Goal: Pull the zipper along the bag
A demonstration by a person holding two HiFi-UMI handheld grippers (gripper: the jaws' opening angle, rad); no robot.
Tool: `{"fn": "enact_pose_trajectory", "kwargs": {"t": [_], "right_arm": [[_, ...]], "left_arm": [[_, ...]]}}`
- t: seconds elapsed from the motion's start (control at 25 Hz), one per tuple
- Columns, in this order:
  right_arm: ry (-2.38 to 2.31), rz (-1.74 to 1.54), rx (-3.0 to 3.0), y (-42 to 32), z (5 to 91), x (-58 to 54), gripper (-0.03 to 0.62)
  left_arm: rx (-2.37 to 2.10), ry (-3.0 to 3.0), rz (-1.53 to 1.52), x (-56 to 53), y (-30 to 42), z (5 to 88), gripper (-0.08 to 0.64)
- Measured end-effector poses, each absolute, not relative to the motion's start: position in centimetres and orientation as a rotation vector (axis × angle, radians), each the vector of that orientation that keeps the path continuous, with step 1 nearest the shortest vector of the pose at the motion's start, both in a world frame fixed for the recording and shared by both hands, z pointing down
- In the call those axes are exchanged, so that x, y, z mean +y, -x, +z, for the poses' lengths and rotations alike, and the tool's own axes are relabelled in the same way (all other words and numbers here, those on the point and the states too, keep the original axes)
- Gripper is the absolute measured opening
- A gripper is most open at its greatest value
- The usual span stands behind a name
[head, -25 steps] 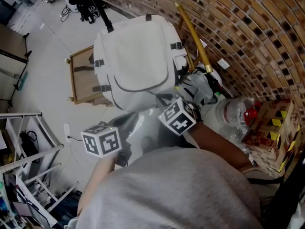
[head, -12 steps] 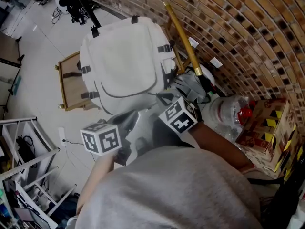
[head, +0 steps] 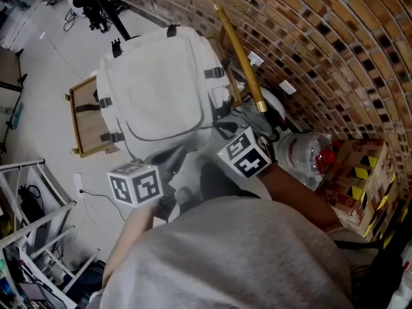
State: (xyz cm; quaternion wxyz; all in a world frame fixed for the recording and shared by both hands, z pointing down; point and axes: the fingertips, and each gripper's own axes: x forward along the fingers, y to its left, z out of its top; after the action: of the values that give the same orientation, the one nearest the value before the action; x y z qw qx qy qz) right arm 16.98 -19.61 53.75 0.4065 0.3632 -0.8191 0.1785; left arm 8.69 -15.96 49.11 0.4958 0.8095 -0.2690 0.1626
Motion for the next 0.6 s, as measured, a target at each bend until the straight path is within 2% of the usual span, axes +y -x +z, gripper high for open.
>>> {"fn": "enact_pose_trajectory", "kwargs": {"t": [0.6], "right_arm": [[-0.95, 0.553, -2.063, -18.5, 52.4, -23.2, 0.018]], "left_arm": [[-0.696, -1.972, 0.385, -19.4, -8.9, 48.0, 0.0]]}}
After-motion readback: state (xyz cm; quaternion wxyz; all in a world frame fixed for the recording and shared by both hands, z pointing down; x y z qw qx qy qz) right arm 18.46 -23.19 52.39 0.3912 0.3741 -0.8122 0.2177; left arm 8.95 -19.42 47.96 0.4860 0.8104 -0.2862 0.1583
